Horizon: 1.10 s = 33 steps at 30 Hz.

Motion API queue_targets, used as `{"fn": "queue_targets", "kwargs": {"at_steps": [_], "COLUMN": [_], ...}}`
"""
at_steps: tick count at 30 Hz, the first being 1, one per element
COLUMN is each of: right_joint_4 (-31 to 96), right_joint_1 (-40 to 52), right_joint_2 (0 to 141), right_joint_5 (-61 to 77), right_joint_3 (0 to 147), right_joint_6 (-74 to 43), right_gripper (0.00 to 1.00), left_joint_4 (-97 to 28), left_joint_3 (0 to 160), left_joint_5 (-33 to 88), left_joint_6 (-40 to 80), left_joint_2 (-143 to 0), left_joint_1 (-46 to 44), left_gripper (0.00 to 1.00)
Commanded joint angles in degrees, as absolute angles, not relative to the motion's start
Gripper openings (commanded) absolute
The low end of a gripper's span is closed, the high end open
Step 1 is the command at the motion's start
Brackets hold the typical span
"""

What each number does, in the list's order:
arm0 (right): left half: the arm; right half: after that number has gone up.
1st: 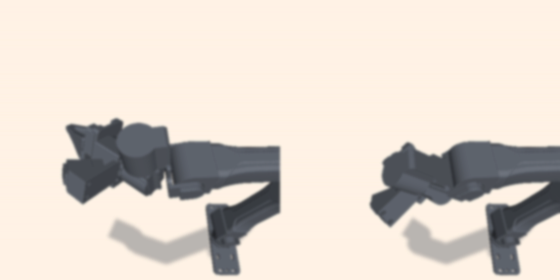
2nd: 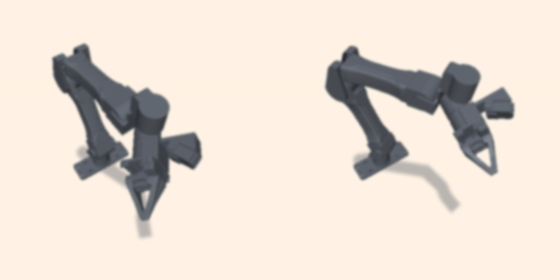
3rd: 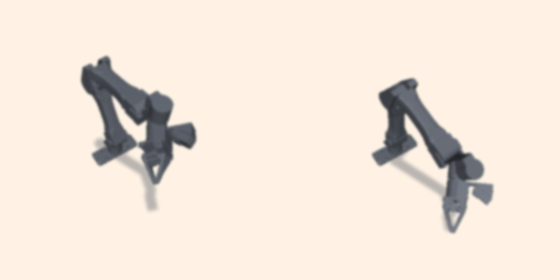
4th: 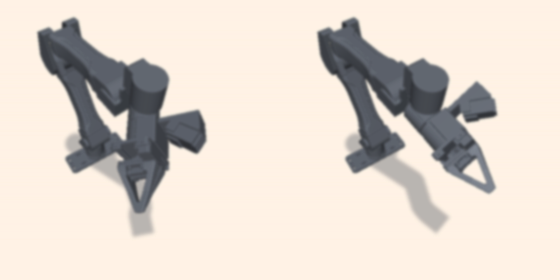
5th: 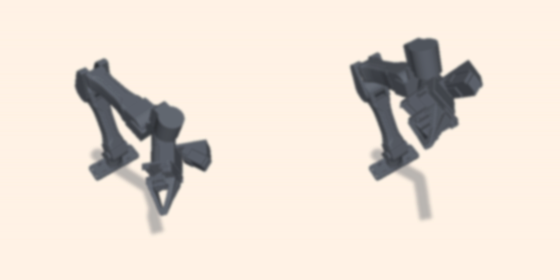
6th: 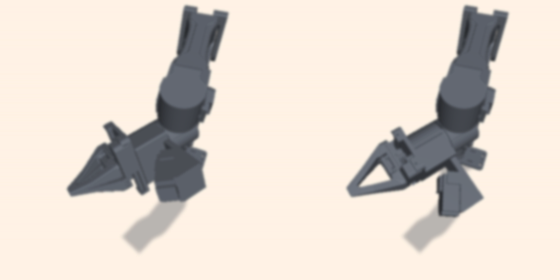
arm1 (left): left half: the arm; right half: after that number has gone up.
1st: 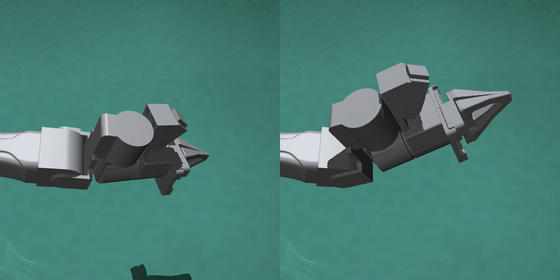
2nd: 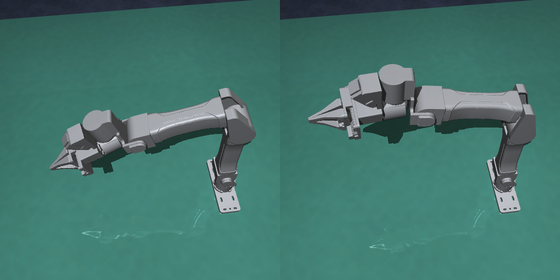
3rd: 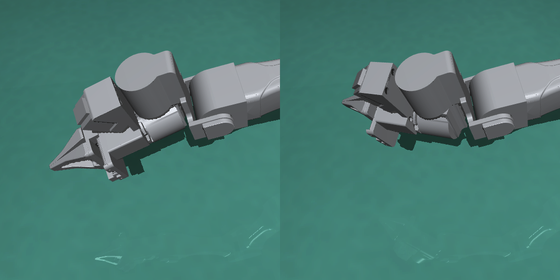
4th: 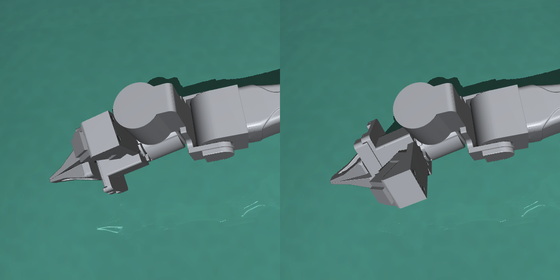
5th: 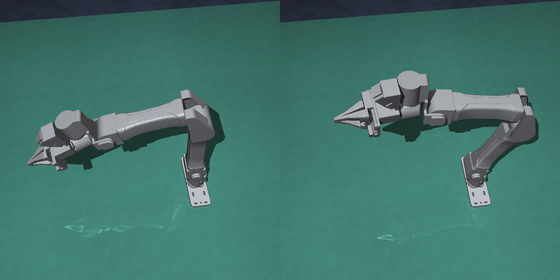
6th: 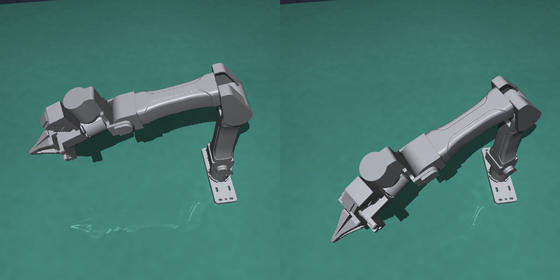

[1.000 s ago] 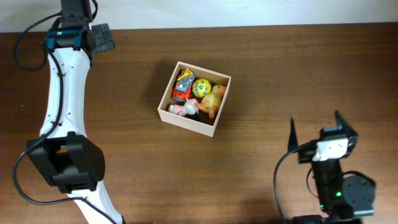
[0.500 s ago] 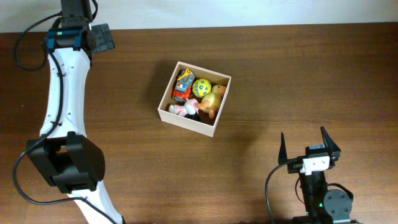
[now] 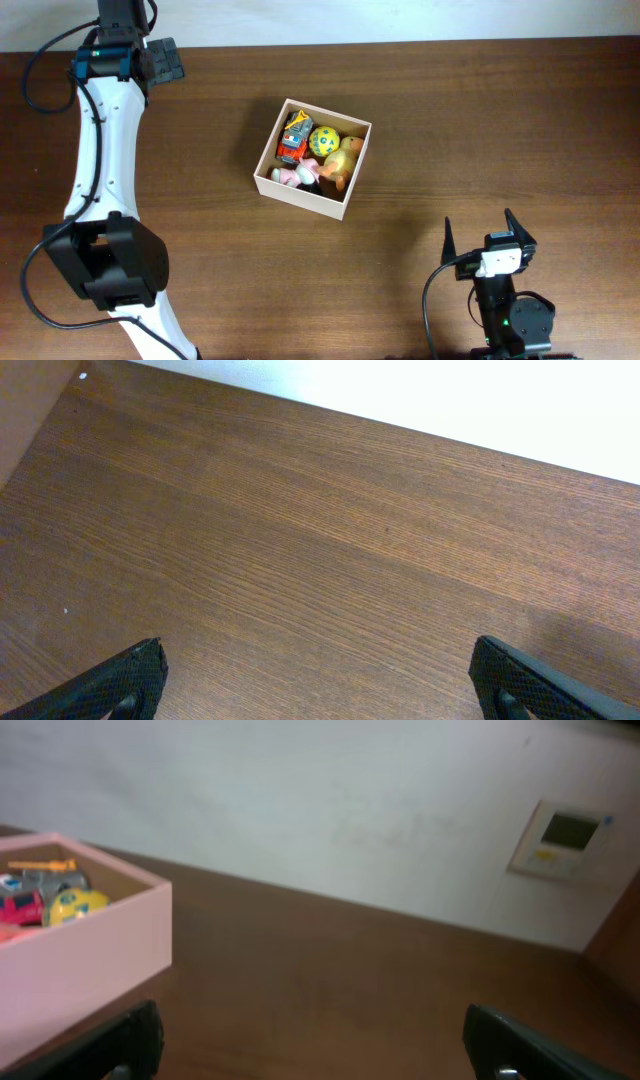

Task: Pack container

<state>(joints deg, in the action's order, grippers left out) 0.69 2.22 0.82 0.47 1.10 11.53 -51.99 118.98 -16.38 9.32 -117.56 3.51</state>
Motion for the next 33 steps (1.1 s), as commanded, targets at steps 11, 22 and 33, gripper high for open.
{"fn": "queue_targets", "kwargs": {"at_steps": [11,22,33], "right_joint_4": [4.45,4.45,4.45], "right_joint_1": [1.76,1.76,1.76], "right_joint_2": [0.25,0.32,0.32], "right_joint_5": [0.99,0.99,0.99], "right_joint_3": [0.32,0.32,0.32], "right_joint_6": [10.04,10.04,10.04], "right_gripper": [0.99,0.99,0.99], "left_joint_4": [-51.90,-51.90,-51.90], "left_joint_3": [119.13,119.13,119.13], "left_joint_5": [-16.75,-16.75,-16.75], "left_joint_6": [10.02,10.02,10.02], "left_joint_2": [-117.43,-117.43,-117.43], "left_joint_1": [3.49,3.49,3.49], "left_gripper": [0.99,0.99,0.99]}}
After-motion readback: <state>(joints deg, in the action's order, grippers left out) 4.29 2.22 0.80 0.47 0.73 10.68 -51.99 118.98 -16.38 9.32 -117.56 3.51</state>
